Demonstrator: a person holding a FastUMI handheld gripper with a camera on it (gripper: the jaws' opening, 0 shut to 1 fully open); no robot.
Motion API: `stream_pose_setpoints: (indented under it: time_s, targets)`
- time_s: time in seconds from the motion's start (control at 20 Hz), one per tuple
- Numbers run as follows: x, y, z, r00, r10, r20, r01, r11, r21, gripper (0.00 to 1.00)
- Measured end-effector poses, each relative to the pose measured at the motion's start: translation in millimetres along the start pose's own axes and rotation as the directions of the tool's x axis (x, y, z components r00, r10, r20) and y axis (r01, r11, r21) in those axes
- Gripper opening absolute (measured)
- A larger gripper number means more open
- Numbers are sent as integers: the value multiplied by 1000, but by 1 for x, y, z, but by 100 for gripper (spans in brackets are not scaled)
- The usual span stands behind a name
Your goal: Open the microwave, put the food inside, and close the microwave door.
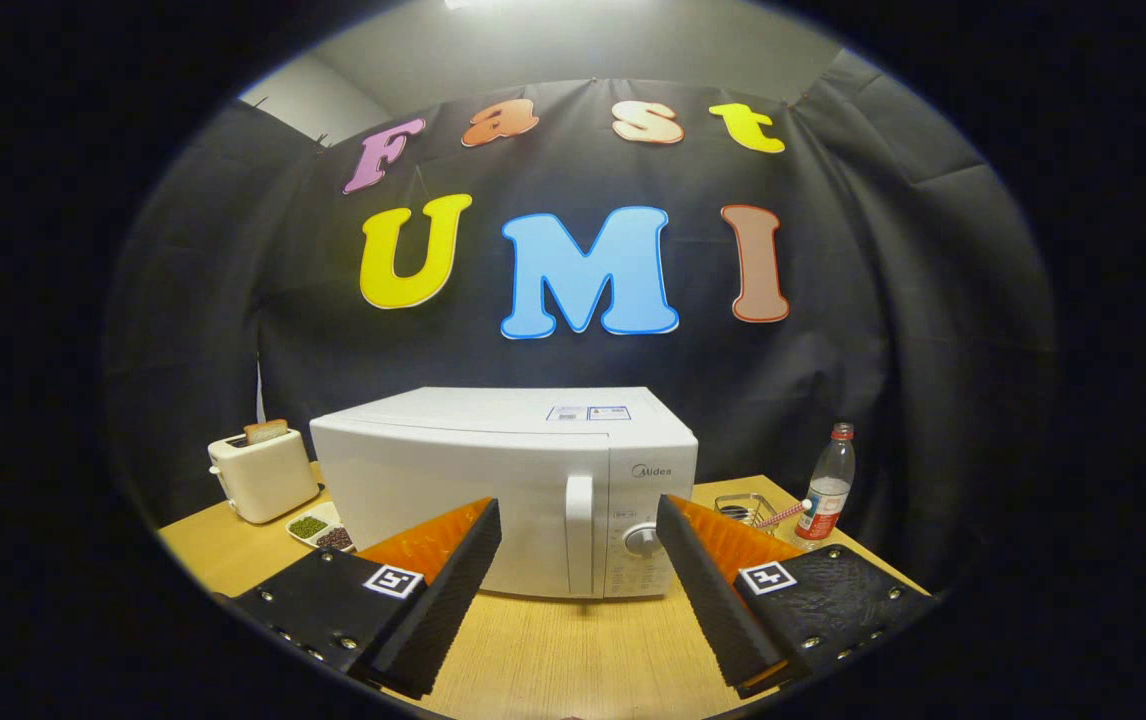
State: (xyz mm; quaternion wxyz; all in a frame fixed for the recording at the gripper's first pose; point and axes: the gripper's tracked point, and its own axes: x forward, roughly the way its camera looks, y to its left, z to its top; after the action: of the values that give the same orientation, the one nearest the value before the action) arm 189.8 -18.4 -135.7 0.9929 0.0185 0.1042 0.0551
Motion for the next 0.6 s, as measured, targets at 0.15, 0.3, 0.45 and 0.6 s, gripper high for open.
stream_pose_setpoints:
  time_s: [0.15,0.3,0.45,0.6]
  targets:
    - [18,1,-14,999,10,-30,-10,1000,5,99]
    - [38,2,-28,998,21,-58,-21,1000,-4,99]
    - [56,2,-46,995,23,-100,-23,1000,0,99]
    - [71,3,-62,990,22,-141,-22,1000,4,99]
